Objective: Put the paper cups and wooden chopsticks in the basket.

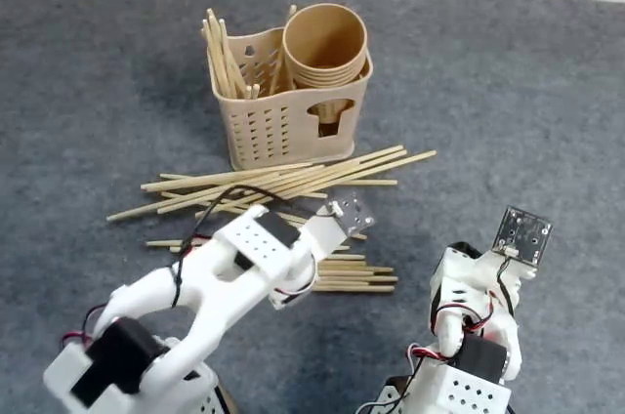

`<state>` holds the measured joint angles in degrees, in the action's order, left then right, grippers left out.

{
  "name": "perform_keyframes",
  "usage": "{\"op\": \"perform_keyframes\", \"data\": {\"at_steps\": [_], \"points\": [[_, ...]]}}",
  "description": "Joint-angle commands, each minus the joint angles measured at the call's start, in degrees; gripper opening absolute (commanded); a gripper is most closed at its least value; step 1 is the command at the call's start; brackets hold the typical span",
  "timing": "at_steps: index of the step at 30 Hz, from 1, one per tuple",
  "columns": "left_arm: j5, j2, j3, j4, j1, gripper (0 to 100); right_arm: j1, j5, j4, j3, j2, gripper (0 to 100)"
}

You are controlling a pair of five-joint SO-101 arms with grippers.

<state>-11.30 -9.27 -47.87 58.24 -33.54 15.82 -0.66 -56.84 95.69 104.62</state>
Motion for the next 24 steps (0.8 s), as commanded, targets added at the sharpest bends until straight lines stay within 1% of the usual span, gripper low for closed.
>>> {"op": "perform_keyframes", "data": {"at_steps": [1, 5, 6, 12, 24], "points": [[-0.09, 2.33, 3.82, -0.62, -0.57, 10, 0.57, 0.18, -0.13, 6.02, 0.66, 0.5], [-0.44, 2.95, 3.82, -0.62, -1.10, 1, 0.57, 0.18, -0.13, 6.02, 0.66, 0.5], [-0.44, 2.95, 3.74, -0.62, -1.10, 0, 0.57, 0.18, -0.13, 6.02, 0.66, 0.5], [-0.44, 0.48, 4.62, 4.13, -1.10, 1, 0.57, 0.18, -0.13, 6.02, 0.66, 0.5], [-0.44, -21.23, -4.00, 4.75, -0.57, 1, 0.57, 0.18, -0.13, 6.02, 0.66, 0.5]]}}
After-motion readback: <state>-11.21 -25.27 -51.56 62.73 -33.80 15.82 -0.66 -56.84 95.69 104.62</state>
